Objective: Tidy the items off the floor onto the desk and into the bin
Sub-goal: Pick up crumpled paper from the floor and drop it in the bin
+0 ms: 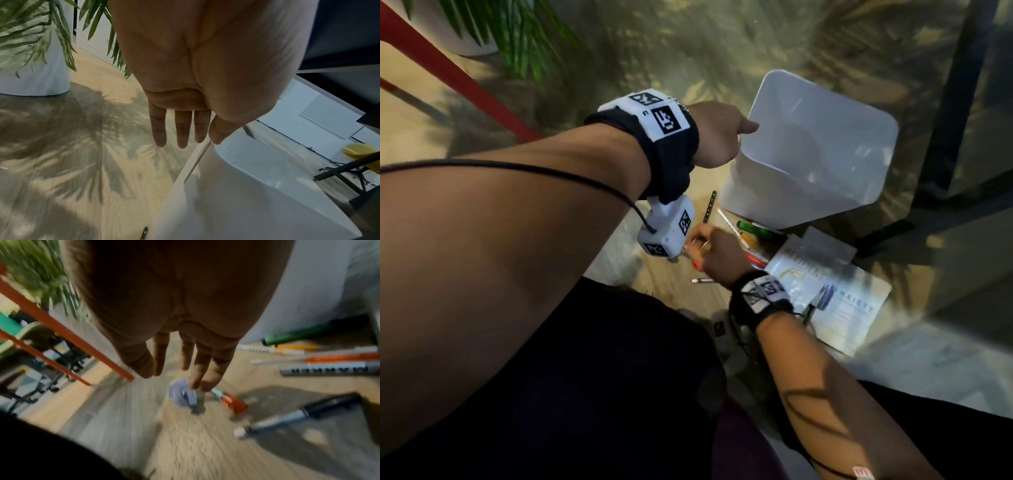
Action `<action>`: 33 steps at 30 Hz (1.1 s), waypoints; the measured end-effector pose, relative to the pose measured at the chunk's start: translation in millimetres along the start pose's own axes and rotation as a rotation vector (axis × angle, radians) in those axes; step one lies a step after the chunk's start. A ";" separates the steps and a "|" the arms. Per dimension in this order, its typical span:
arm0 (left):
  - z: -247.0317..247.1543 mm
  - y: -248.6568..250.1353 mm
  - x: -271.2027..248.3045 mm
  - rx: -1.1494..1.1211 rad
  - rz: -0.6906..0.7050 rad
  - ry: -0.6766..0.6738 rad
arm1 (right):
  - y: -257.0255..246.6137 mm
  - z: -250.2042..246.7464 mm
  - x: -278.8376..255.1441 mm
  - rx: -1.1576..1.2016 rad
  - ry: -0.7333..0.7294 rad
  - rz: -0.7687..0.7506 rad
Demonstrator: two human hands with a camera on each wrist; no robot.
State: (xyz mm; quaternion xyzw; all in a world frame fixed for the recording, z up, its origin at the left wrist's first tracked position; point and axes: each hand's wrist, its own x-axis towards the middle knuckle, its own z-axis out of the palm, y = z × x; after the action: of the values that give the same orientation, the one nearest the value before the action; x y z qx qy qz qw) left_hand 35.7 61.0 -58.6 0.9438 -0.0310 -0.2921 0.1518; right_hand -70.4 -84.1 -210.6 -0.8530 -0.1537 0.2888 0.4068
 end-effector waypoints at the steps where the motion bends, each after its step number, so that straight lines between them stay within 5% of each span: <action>1: -0.8 -2.2 0.0 -0.015 0.008 0.008 | 11.7 20.8 5.3 -0.054 -0.117 0.014; 9: 2.9 -9.6 -3.2 0.014 0.030 -0.031 | 37.6 99.3 44.4 -0.404 -0.528 0.181; 16: 2.5 -10.6 0.7 0.034 0.039 -0.047 | 48.7 111.2 53.9 -0.510 -0.396 0.196; 22: -1.2 -8.5 0.2 0.024 0.037 -0.012 | 47.6 77.2 17.1 -0.218 0.187 0.158; 27: -2.3 -1.9 4.5 -0.049 0.024 0.044 | 7.7 -7.3 -23.4 0.097 0.712 0.149; 33: 3.0 7.4 13.6 -0.020 0.052 0.108 | -55.0 -132.7 -41.2 0.151 1.195 -0.208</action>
State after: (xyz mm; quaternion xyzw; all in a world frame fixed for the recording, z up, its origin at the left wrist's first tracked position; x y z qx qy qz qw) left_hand 45.5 51.1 -66.0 0.9554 -0.0445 -0.2371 0.1705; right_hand -22.3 -150.6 -85.8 -0.8168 0.0392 -0.2709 0.5079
